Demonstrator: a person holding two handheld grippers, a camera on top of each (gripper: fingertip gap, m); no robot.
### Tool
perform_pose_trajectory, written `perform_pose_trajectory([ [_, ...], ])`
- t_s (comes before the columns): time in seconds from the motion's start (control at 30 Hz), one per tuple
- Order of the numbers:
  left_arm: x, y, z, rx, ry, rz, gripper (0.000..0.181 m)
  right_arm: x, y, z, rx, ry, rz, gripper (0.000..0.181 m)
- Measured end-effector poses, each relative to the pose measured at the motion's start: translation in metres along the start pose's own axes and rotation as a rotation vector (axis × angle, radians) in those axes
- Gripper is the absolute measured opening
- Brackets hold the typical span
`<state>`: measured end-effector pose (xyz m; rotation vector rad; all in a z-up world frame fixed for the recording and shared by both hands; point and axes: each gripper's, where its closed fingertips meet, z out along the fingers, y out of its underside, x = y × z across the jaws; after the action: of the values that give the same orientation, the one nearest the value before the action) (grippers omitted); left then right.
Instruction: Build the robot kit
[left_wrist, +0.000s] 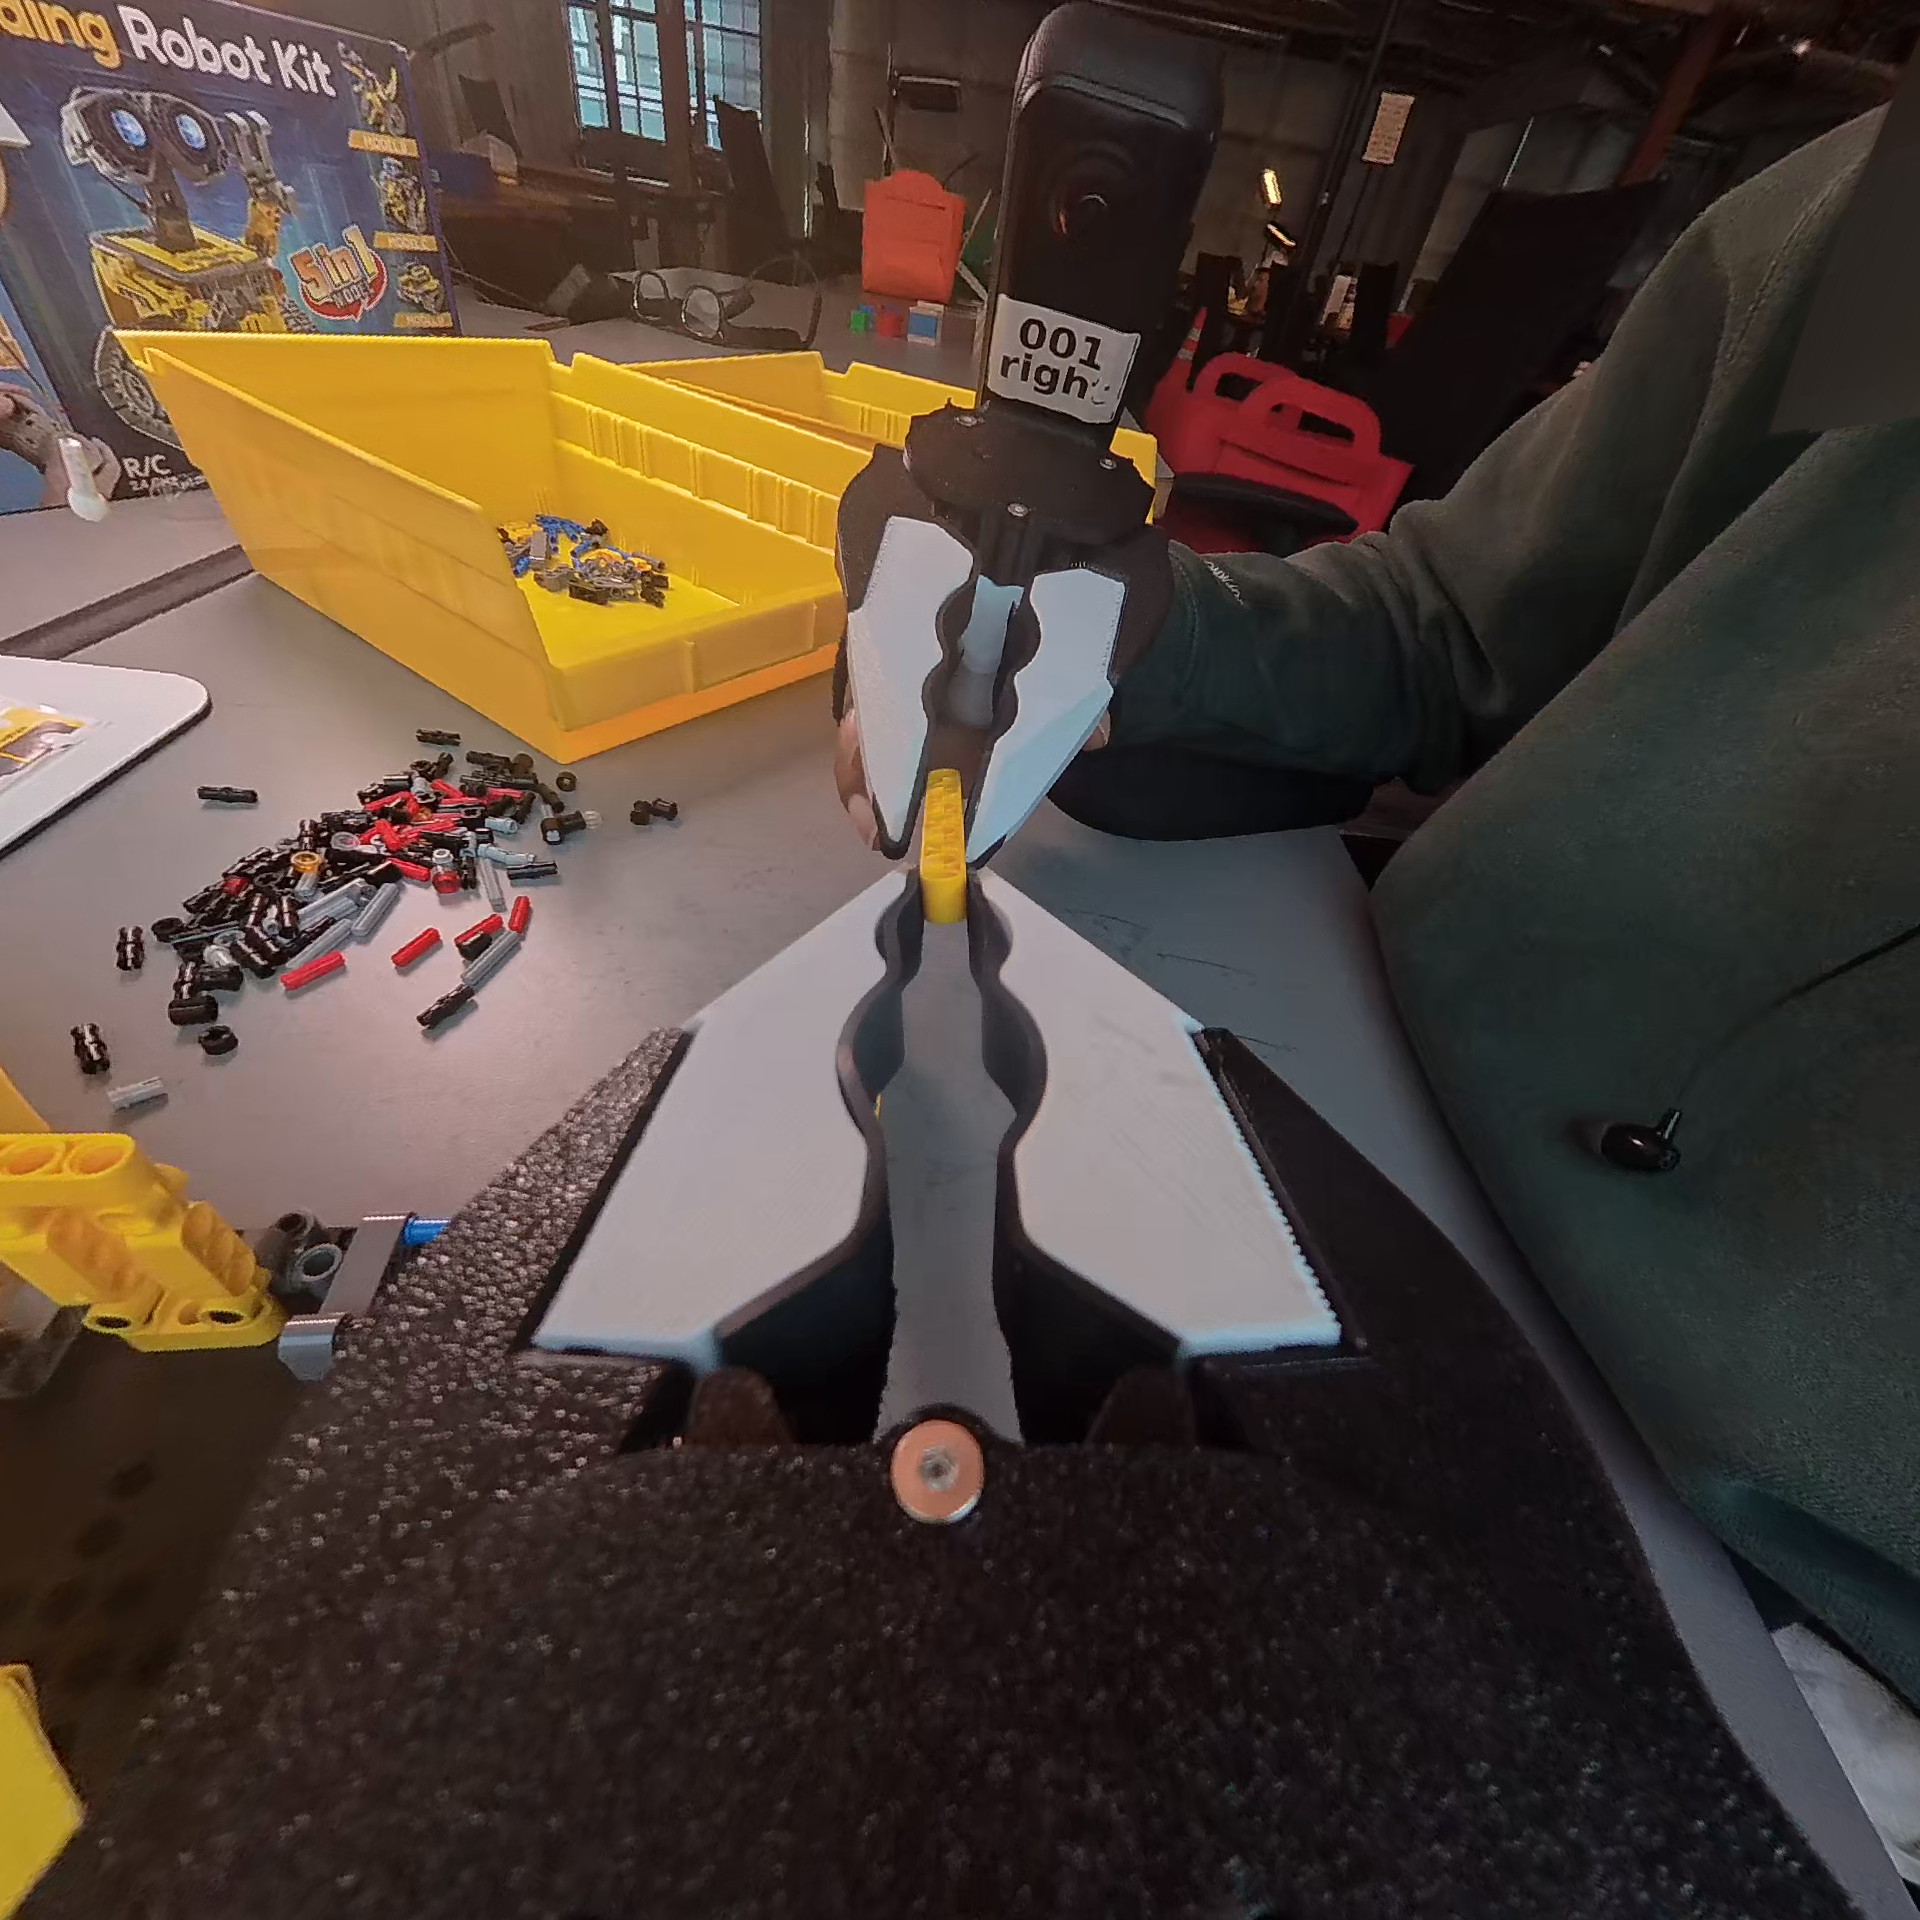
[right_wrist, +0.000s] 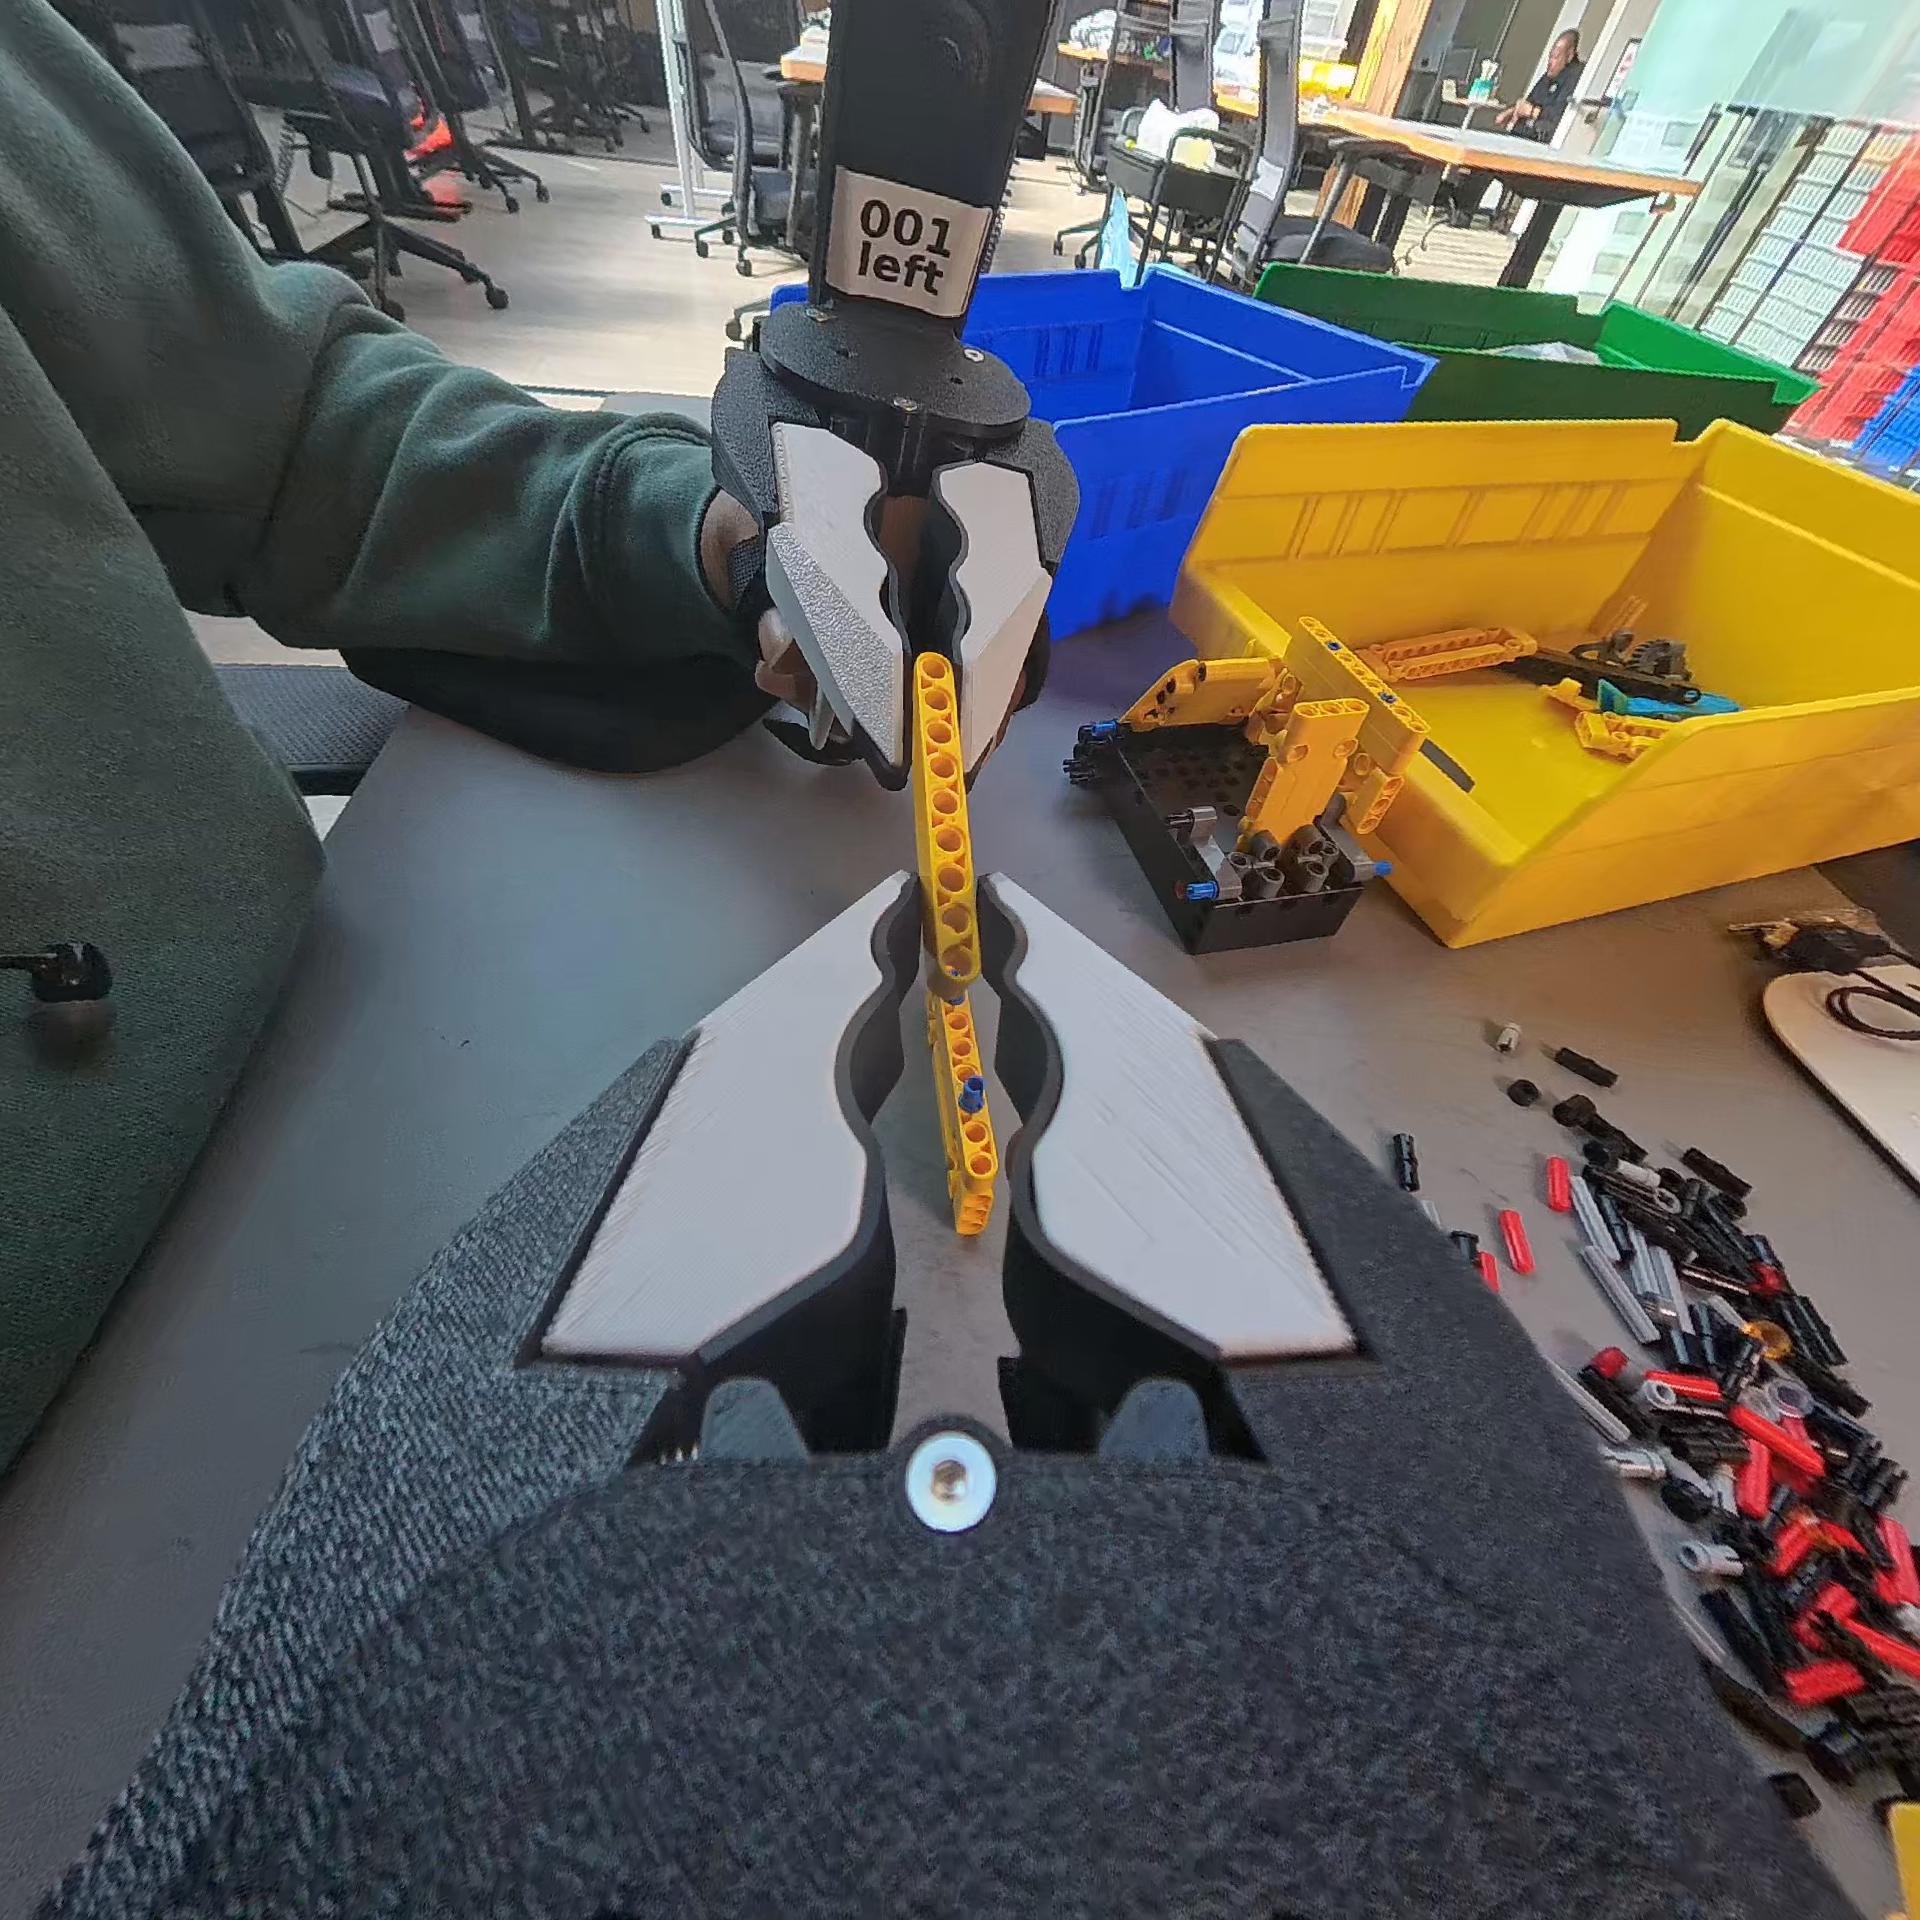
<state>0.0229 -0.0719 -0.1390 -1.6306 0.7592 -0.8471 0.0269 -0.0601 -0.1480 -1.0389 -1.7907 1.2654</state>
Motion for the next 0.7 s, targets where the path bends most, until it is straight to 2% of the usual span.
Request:
perform_pose_trajectory([
  [0.2, -0.01, 0.006, -0.003, -0.048, -0.046, -0.022, 0.008, 0.003, 0.004, -0.005, -0.051, 0.011, -0.026, 0.008],
  [0.3, -0.021, 0.008, -0.011, -0.076, -0.091, -0.031, 0.015, 0.007, 0.012, -0.014, -0.112, 0.01, -0.042, 0.007],
  [0.43, -0.028, 0.021, -0.015, -0.15, -0.106, -0.055, 0.024, -0.017, 0.04, -0.02, -0.267, -0.132, -0.057, 0.007],
  [0.57, -0.022, 0.048, -0.006, -0.281, -0.071, -0.045, 0.03, -0.027, 0.078, -0.012, -0.463, -0.14, -0.153, 0.007],
  [0.7, -0.017, 0.072, 0.0, -0.415, -0.065, 0.008, 0.033, -0.031, 0.093, -0.004, -0.538, -0.136, -0.214, 0.007],
])
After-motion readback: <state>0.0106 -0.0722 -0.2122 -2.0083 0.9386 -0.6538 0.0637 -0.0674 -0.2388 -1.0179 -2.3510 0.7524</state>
